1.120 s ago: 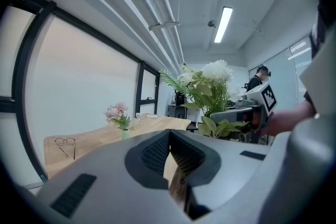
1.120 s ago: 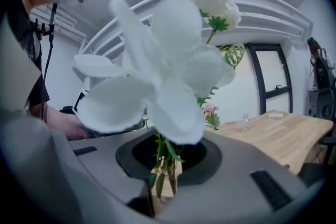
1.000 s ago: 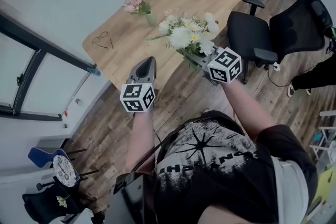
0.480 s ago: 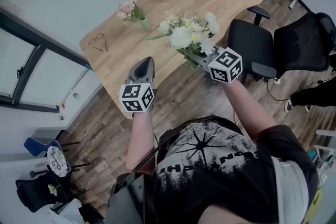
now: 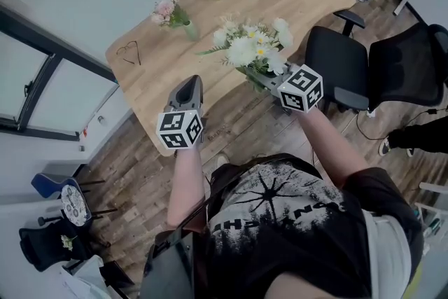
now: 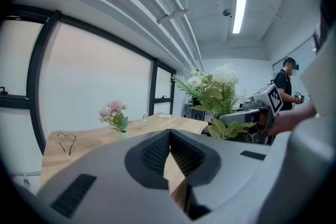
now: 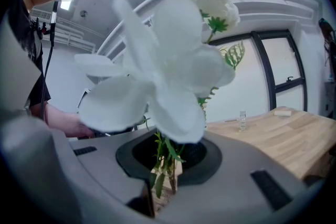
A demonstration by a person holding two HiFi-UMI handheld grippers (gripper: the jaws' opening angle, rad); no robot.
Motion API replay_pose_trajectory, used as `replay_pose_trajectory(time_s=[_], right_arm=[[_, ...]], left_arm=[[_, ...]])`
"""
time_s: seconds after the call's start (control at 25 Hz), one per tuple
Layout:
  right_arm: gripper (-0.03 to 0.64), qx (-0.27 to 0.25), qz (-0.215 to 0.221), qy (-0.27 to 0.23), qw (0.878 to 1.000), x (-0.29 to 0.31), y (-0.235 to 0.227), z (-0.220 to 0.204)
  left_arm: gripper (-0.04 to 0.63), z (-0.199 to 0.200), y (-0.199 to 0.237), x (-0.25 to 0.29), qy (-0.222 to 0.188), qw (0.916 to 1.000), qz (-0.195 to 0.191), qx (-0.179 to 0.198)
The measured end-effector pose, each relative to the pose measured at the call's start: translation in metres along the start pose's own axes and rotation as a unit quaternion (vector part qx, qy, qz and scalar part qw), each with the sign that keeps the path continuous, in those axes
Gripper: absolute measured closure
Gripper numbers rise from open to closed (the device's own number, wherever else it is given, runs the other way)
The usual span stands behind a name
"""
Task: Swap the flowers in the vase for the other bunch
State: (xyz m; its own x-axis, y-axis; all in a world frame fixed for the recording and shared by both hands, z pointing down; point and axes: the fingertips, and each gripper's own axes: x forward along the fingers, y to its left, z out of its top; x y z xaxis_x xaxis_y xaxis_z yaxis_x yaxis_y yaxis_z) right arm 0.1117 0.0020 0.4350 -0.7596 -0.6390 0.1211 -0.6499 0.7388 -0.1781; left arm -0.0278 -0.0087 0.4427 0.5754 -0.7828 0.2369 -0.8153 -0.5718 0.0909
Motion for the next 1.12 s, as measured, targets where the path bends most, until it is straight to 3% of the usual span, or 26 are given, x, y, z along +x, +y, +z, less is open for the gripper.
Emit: replay_pose_trajectory(time_s=[0.72, 1.12], right_arm=[[0.549, 0.005, -0.006, 0.004, 1.0, 0.03, -0.028, 0.003], [0.548, -0.005, 0.001, 0.014, 1.0, 0.102, -0.061, 0.027]], left_arm=[[0.58, 0.001, 0.033, 0.035, 0.005, 1.0, -0.004, -0.002], [0.581, 0.013, 0.1, 0.068, 0.006, 0.9998, 0.005, -0.019]])
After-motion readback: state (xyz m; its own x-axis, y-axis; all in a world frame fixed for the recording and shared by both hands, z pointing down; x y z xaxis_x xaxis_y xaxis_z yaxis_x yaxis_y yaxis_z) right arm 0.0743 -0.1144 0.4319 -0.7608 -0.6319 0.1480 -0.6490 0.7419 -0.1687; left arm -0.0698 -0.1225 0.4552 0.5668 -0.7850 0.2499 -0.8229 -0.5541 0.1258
